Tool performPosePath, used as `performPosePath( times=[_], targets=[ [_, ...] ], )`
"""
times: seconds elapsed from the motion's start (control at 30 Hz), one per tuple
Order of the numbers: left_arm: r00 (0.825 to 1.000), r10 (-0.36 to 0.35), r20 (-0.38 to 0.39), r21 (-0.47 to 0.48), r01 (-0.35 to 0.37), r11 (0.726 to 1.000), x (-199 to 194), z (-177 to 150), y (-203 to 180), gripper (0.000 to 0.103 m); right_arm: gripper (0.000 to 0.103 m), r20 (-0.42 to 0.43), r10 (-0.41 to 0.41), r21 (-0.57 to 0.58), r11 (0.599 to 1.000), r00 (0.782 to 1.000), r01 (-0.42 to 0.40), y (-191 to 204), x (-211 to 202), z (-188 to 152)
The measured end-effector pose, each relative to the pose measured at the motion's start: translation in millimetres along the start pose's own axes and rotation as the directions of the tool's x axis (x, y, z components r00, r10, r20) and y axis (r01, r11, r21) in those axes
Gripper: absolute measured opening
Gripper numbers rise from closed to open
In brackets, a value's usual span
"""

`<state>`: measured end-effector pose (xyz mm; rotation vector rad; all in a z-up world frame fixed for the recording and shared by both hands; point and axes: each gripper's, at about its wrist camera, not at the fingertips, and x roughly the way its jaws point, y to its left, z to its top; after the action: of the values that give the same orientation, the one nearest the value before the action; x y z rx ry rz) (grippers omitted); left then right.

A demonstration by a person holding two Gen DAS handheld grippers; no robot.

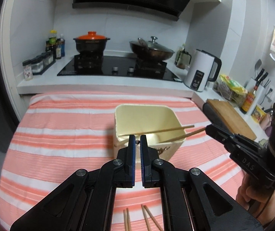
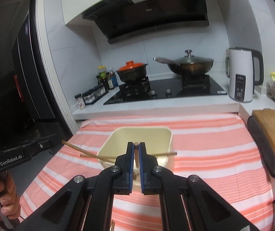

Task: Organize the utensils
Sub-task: 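Open the right gripper to drop the chopstick into the box, then move the open right gripper back over the remaining chopsticks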

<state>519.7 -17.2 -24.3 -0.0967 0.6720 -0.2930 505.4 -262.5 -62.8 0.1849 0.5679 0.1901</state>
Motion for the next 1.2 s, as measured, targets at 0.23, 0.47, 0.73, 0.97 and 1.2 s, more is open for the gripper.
performPosePath(
  times=[0.23, 0.47, 0.73, 0.97, 1.2],
  targets=[
    [1.000, -0.012, -0.024, 0.006, 0.012, 1.000, -19, -35, 0, 0.071, 0.073, 0.016, 0.028, -0.025, 0.999, 0.999, -0.028, 10, -11, -15],
    [0.996, 0.044, -0.077, 0.094, -0.037, 0.995, -64, -106, -11, 0.092, 0.075, 0.038, 0.003, -0.146, 0.989, 0.999, 0.002, 37, -66, -48],
    [0.978, 0.085, -0.191, -0.014, -0.089, 0.996, -88, -228, -6, 0.093, 0.075, -0.052, -0.035, -0.239, 0.971, 0.998, 0.022, 62, -116, -152],
    [0.963, 0.128, -0.236, -0.017, -0.136, 0.991, -105, -283, 4, 0.093, 0.075, -0.205, -0.118, -0.303, 0.951, 0.972, 0.052, 60, -143, -244],
    [0.951, 0.179, -0.253, -0.006, -0.187, 0.982, -101, -299, 14, 0.093, 0.075, -0.249, -0.134, -0.349, 0.936, 0.959, 0.040, 68, -145, -271]
  ],
)
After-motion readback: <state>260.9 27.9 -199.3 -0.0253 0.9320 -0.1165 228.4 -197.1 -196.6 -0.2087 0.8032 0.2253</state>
